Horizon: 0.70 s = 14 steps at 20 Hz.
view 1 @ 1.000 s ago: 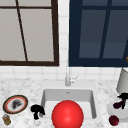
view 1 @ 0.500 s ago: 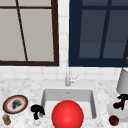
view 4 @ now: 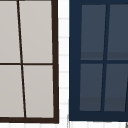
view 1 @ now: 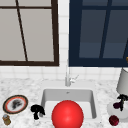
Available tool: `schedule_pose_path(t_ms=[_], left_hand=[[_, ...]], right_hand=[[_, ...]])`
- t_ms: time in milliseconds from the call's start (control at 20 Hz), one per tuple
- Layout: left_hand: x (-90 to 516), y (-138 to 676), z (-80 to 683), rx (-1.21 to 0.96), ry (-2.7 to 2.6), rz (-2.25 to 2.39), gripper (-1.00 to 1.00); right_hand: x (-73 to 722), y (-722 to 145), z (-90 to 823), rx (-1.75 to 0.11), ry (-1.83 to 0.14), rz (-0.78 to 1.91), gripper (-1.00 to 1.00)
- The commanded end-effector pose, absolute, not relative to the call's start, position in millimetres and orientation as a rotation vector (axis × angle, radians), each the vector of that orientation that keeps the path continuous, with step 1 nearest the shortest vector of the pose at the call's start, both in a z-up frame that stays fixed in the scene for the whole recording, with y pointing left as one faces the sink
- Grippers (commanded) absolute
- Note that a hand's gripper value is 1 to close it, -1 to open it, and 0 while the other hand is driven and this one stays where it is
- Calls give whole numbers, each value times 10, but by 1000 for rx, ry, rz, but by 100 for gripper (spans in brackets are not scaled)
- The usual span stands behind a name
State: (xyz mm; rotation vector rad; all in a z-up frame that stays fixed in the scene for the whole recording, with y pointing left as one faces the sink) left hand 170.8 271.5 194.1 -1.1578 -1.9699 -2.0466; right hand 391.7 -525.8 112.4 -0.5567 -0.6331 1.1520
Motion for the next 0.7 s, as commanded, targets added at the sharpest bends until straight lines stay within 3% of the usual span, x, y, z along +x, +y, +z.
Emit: schedule_pose_path(t_ms=[0,650], left_hand=[[1708,2715,1941,-1158,-1970,-2047,0],[1708,2715,1941,-1158,-1970,-2047,0]], right_hand=[[3917,-5193,1032,-606,-628,1256,-100],[3893,-5001,1105,-788,-529,1309,-100]])
